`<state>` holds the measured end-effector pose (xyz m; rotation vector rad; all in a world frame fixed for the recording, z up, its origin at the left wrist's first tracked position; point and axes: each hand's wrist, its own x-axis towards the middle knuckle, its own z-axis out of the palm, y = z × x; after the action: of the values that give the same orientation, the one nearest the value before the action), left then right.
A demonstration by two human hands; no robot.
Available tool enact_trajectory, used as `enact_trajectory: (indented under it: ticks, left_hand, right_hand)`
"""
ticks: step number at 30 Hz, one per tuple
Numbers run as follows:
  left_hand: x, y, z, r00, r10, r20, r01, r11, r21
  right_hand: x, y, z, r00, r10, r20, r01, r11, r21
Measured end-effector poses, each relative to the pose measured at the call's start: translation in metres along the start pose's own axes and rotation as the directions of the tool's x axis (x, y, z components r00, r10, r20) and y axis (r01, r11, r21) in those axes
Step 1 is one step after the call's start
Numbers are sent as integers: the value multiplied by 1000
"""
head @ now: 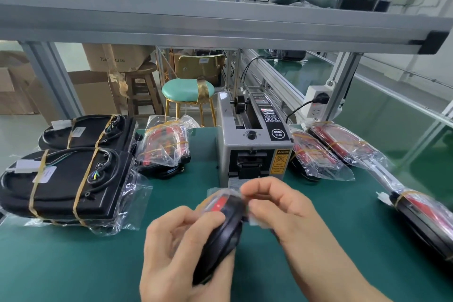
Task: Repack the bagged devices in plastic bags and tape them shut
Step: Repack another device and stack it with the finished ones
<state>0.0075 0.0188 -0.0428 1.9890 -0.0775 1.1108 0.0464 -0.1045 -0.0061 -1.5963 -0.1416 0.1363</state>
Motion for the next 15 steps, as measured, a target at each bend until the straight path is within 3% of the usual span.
enact_trajectory:
  ticks: [3, 6, 9, 12, 15]
  left_hand:
    - [4, -4, 4, 994, -47, -95, 48, 999, 9]
    - [6, 13, 18, 975, -147, -164, 134, 987, -88]
    - [-5, 13, 19, 995, -103, 5, 101, 971, -218]
    - [-3, 5, 4, 965, -189, 180, 245, 895, -374]
    - [14, 7, -12, 981, -86, 174, 148, 911, -385]
  right_hand:
    - [-10, 4, -5, 1000, 1, -31, -3, 998, -64]
    - [-17, 0, 11, 990, 65, 127, -54, 995, -86]
    - [-9, 6, 9, 989, 28, 144, -21, 999, -48]
    - [2, 5, -4, 987, -10, 162, 27, 994, -107]
    - [11, 0, -13, 958, -67, 279, 107, 985, -133]
